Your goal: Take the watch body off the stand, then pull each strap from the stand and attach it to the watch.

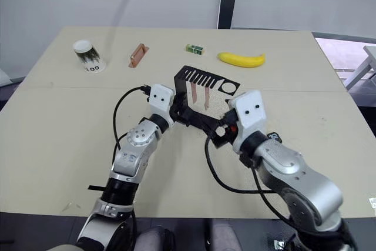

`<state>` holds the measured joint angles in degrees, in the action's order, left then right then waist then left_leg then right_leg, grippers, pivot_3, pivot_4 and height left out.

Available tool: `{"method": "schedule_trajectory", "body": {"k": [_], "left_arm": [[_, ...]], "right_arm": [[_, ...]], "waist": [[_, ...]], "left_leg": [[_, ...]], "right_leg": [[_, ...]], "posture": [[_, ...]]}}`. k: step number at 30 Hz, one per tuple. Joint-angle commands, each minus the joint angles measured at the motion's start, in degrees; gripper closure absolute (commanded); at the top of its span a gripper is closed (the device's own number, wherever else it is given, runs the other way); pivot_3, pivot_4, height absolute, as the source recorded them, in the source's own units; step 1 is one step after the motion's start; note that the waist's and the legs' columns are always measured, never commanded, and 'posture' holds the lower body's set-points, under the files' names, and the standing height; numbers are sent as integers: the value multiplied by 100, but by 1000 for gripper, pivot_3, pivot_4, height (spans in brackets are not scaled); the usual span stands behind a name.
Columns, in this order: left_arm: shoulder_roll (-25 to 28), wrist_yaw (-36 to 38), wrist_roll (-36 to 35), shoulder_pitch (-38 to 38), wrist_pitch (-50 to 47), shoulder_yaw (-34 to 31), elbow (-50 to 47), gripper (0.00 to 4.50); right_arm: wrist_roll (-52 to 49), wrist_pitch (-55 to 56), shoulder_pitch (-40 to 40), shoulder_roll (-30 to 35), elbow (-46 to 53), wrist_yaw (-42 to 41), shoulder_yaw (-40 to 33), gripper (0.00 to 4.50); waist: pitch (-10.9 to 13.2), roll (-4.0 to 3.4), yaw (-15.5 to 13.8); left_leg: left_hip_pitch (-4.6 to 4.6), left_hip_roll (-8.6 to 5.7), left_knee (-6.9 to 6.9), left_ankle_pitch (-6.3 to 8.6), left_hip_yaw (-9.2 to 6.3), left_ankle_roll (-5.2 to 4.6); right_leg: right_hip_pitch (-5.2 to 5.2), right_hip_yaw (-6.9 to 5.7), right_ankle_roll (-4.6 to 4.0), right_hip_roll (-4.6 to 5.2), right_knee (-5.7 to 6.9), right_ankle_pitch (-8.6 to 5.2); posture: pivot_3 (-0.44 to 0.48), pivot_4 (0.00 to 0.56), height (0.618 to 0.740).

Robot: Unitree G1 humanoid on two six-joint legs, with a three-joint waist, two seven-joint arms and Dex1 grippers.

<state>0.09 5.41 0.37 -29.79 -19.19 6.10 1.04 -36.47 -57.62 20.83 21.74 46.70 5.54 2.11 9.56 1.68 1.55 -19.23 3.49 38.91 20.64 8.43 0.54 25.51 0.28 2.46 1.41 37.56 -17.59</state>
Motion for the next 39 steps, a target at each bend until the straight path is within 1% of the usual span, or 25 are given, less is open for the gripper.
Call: {"method": "schedule_trajectory", "body": {"k": [1, 6, 9, 11, 13, 15, 16, 18, 19, 20, 25, 33, 37, 39], "left_arm": [[-155, -126, 67, -84, 220, 83, -222, 4485], [-215, -174, 104, -99, 269, 113, -179, 4485], [-223, -179, 107, -107, 280, 102, -156, 4485], [-219, -192, 106, -110, 282, 91, -151, 4500], [-225, -219, 101, -110, 270, 71, -148, 4500], [-239, -254, 90, -115, 239, 46, -148, 4500], [-244, -263, 87, -120, 224, 44, -154, 4500], [-248, -271, 81, -129, 224, 46, -143, 4500], [-252, -273, 84, -135, 217, 53, -143, 4500], [-257, -276, 87, -141, 212, 58, -134, 4500], [-251, -258, 122, -259, 162, 98, -12, 4500], [-253, -259, 121, -376, 204, 90, 213, 4500], [-260, -266, 119, -406, 208, 84, 251, 4500], [-259, -265, 113, -423, 202, 72, 268, 4500]], "right_arm": [[393, -168, 232, -454, -84, 531, 194, 0], [980, -157, 541, -1014, -523, 814, 456, 0], [1418, -13, 658, -1129, -796, 841, 638, 0], [1745, 110, 675, -1068, -921, 809, 786, 534], [1919, 214, 647, -1134, -996, 767, 793, 1229], [2028, 312, 656, -1196, -1050, 690, 780, 2349], [2068, 340, 675, -1209, -1062, 642, 788, 2761], [2150, 390, 691, -1228, -1085, 550, 813, 3755], [2188, 404, 699, -1226, -1070, 504, 839, 4338], [2225, 416, 697, -1223, -1052, 455, 868, 4426], [2377, 460, 641, -1029, -750, 107, 1011, 4426], [2564, 357, 540, -763, -373, -254, 1026, 4426], [2453, 112, 316, -582, -85, -527, 952, 4426], [2265, -7, 142, -466, 78, -792, 819, 4426]], "waist": [[0, 0, 0], [0, 0, 7], [0, -1, 11], [0, -1, 11], [0, -1, 12], [0, -1, 16], [0, -1, 18], [0, -1, 20], [0, -1, 18], [0, -1, 18], [0, -1, 12], [0, -1, 15], [0, 0, 7], [0, 0, 6]], "left_leg": [[-1, 0, 0, 0, 0, 0], [-7, 0, 0, 0, 1, -1], [-6, 0, -1, 0, 1, 0], [-7, 0, -1, 0, 1, 0], [-7, 0, -2, 0, 2, -1], [-7, 0, -2, 0, 2, 0], [-7, 1, -2, 0, 2, 0], [-7, 0, -2, 0, 2, 0], [-7, 0, -2, 0, 2, 0], [-7, 0, -2, 0, 2, -1], [-8, 0, -2, 0, 1, -1], [-9, 0, -4, 1, 0, -1], [-9, 0, -4, 1, -1, -2], [-9, 0, -5, 2, -1, -3]], "right_leg": [[1, 0, 0, 0, 0, 0], [6, -2, 0, 0, -1, 0], [7, -3, 0, 0, -1, 0], [7, -3, 0, 0, -1, 0], [7, -3, 0, 0, -2, 0], [8, -3, 0, 0, -2, 0], [8, -3, 0, 0, -2, 0], [8, -3, 0, 0, -2, 0], [8, -3, 0, 0, -2, 0], [8, -3, 0, 0, -2, 0], [8, -4, 0, 0, -2, 0], [8, -6, 0, 0, -5, 0], [8, -7, 0, 0, -6, 0], [8, -6, 0, 1, -7, 0]], "posture": [[0, 150, 740], [0, 150, 740], [0, 150, 740], [0, 150, 740], [0, 150, 740], [0, 150, 740], [0, 150, 740], [0, 150, 740], [0, 150, 740], [0, 150, 740], [0, 150, 740], [0, 150, 740], [0, 150, 740], [0, 150, 740]]}}
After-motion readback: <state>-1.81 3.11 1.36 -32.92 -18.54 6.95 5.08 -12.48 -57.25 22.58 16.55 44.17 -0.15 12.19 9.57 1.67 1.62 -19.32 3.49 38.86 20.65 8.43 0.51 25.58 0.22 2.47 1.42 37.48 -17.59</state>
